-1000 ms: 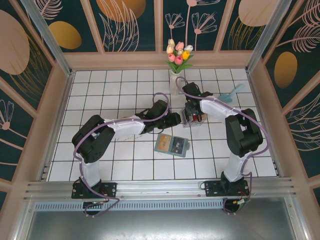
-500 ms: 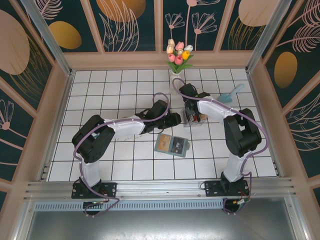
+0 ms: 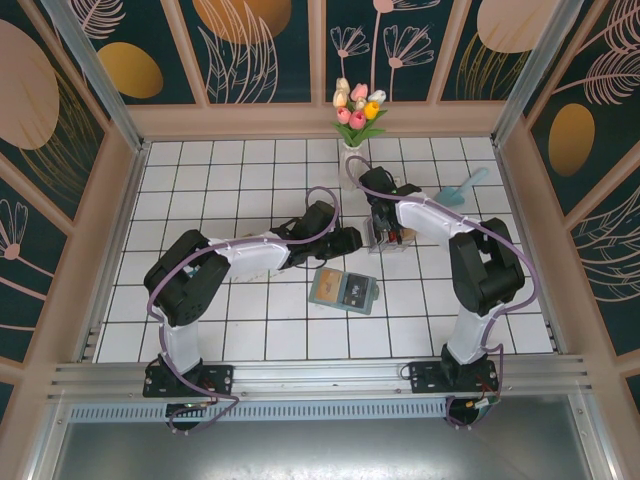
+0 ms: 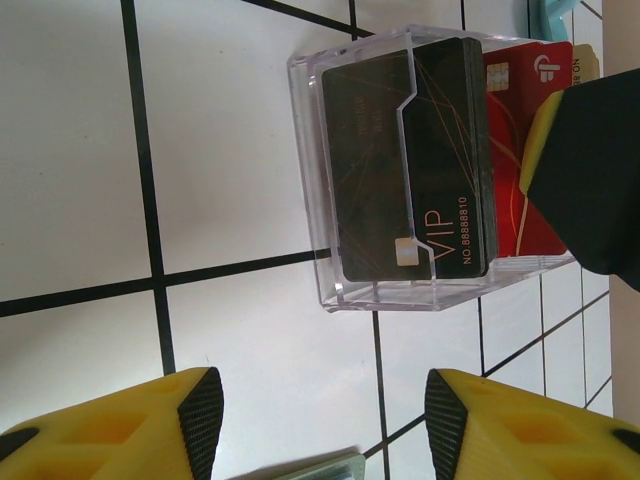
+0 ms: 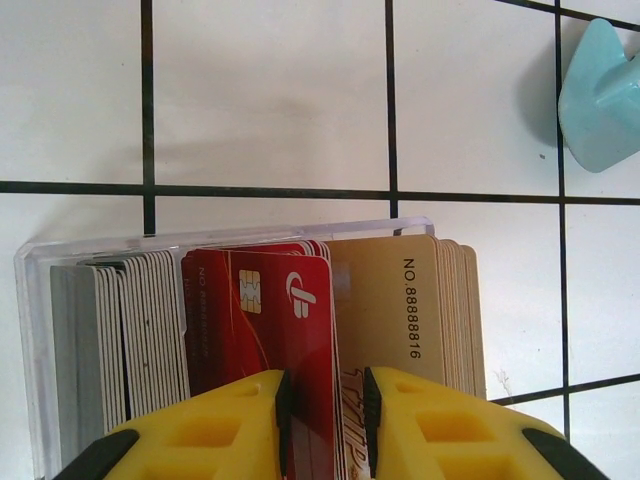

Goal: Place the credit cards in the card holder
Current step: Pick up the credit card from the storage box.

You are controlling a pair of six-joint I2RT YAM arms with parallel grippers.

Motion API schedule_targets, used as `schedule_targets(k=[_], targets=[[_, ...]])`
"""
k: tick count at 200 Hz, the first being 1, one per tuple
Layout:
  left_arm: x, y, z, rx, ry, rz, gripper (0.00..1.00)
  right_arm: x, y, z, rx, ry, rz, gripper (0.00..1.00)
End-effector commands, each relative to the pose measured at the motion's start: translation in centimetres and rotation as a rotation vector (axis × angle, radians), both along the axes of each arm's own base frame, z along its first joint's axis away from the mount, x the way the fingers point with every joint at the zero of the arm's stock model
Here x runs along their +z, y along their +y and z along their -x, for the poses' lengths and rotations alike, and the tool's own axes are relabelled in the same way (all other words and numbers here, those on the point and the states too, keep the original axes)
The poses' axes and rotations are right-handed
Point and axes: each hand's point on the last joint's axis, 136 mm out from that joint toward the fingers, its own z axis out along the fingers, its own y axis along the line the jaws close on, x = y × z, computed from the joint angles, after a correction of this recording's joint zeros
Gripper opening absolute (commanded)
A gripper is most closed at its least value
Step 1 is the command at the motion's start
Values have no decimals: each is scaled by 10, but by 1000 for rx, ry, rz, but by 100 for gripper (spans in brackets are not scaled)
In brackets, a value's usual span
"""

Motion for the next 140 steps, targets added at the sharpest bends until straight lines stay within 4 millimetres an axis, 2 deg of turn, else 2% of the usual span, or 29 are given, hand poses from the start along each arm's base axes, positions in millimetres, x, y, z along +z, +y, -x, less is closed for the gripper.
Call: schedule_targets(k=[1, 17, 54, 67, 94, 106, 140], targets=[[4, 1, -2, 8, -1, 24, 58, 20, -7, -1, -9, -28, 36, 28], [4, 1, -2, 8, 1, 26, 58, 20, -7, 0, -9, -27, 30, 23], [3, 1, -2, 7, 1, 24, 58, 25, -6, -1, -12, -37, 19, 21], [3, 1, -2, 7, 0, 24, 58, 28, -5, -1, -8, -42, 14, 16], [2, 1, -1, 7, 2, 21, 58, 34, -5, -2, -9, -53, 7, 15], [3, 1, -2, 8, 1, 22, 58, 35, -5, -1, -7, -53, 4, 11], [4, 2, -1, 10, -1, 21, 58, 39, -1, 0, -1, -51, -26, 10]])
